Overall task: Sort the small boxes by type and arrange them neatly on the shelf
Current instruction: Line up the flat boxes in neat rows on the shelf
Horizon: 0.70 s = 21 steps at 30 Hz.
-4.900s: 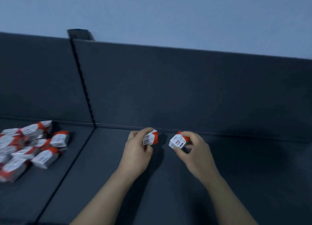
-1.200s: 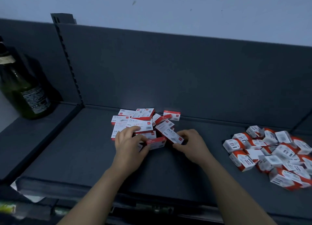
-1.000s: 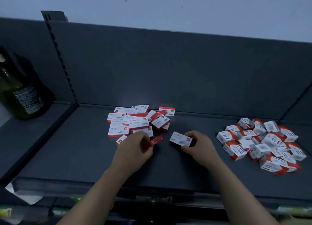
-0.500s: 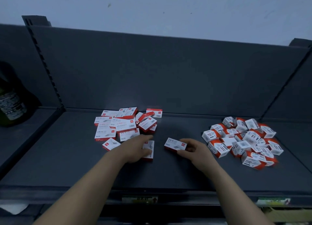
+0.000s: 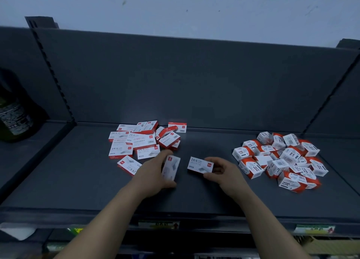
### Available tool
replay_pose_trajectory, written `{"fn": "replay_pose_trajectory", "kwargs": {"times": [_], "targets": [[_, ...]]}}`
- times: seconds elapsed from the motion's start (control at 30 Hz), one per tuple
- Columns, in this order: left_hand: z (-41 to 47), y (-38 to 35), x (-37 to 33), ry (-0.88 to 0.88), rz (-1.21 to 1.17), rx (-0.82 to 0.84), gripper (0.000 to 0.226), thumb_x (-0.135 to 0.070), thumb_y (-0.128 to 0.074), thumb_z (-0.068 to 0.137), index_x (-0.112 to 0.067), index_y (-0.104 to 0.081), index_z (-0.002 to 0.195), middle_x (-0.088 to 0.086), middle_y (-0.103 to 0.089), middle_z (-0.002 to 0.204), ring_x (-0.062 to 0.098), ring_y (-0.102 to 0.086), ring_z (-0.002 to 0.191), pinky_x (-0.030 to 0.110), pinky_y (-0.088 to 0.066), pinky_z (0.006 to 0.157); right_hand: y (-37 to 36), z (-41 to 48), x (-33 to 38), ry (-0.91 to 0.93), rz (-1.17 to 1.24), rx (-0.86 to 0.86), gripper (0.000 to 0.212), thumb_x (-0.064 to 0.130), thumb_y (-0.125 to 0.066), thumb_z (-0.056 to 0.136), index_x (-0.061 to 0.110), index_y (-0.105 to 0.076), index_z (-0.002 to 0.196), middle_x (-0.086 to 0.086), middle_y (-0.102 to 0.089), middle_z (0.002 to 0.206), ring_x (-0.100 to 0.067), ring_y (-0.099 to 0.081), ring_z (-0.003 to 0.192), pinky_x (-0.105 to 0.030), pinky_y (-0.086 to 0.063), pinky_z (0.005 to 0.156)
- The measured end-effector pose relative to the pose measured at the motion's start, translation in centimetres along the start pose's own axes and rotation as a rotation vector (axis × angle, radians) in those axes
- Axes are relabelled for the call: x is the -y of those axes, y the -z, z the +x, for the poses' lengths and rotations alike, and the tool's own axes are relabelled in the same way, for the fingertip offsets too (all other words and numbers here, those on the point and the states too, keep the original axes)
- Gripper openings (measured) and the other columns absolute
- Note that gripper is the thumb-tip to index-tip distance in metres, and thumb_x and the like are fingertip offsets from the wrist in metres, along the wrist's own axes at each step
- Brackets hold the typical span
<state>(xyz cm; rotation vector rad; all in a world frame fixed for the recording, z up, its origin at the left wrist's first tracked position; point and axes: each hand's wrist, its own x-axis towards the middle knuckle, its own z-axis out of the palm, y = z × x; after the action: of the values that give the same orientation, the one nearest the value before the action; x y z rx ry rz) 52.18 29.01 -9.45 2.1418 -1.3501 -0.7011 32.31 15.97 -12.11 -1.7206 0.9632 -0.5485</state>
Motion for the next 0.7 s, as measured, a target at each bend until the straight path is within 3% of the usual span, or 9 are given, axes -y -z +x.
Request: {"fn": "replay_pose_trajectory", "kwargs": {"times": [0.13,0.2,0.33,0.53,0.7], "targets": [[-0.3,0.3,0.6,-0.029,-0.077,-0.059,0.086,-0.006,-0.063,0.086,-0.047,-0.016,0.146,-0.007,-0.036,0.147,0.017,-0.037,0.135,0.026,-0.045,0.090,0.2,-0.3,0.4,0.010,0.057,0.026,0.042,-0.005,-0.071,0.078,0.024,-0.067,0.109,0.006,-0.071,0.102,-0.003,-0.067,0.092,-0.013,-0.052,0.076],[-0.1,0.3,1.0,-0.028,-0.073,-0.100,0.079,0.000,-0.059,0.086,-0.041,-0.026,0.146,-0.007,-0.040,0.144,0.015,-0.039,0.133,0.021,-0.043,0.089,0.3,-0.4,0.5,0.007,0.079,0.036,0.040,-0.005,-0.070,0.079,0.024,-0.068,0.107,0.004,-0.072,0.102,-0.004,-0.067,0.093,-0.015,-0.053,0.079],[0.1,0.2,1.6,-0.030,-0.072,-0.161,0.059,-0.007,-0.069,0.082,-0.032,-0.052,0.133,-0.005,-0.055,0.132,0.012,-0.051,0.119,0.026,-0.048,0.096,0.3,-0.4,0.5,0.004,0.091,0.058,0.044,-0.005,-0.073,0.077,0.025,-0.065,0.109,-0.001,-0.071,0.103,-0.014,-0.067,0.097,-0.021,-0.054,0.083],[0.2,0.1,2.0,-0.080,-0.115,-0.131,0.041,-0.015,-0.060,0.092,-0.031,-0.056,0.129,-0.009,-0.058,0.128,0.004,-0.052,0.111,0.017,-0.040,0.090,-0.8,-0.3,1.2,0.021,0.006,0.122,0.033,0.001,-0.075,0.077,0.022,-0.066,0.100,0.005,-0.073,0.096,-0.006,-0.068,0.092,-0.016,-0.054,0.077],[0.2,0.3,1.9,-0.111,-0.129,-0.083,0.034,-0.023,-0.049,0.097,-0.028,-0.054,0.131,-0.010,-0.055,0.131,0.003,-0.048,0.116,0.019,-0.037,0.095,-3.4,0.4,1.8,0.097,-0.060,0.065,0.027,0.004,-0.079,0.073,0.022,-0.069,0.091,-0.002,-0.071,0.092,-0.017,-0.067,0.086,-0.017,-0.053,0.071]]}}
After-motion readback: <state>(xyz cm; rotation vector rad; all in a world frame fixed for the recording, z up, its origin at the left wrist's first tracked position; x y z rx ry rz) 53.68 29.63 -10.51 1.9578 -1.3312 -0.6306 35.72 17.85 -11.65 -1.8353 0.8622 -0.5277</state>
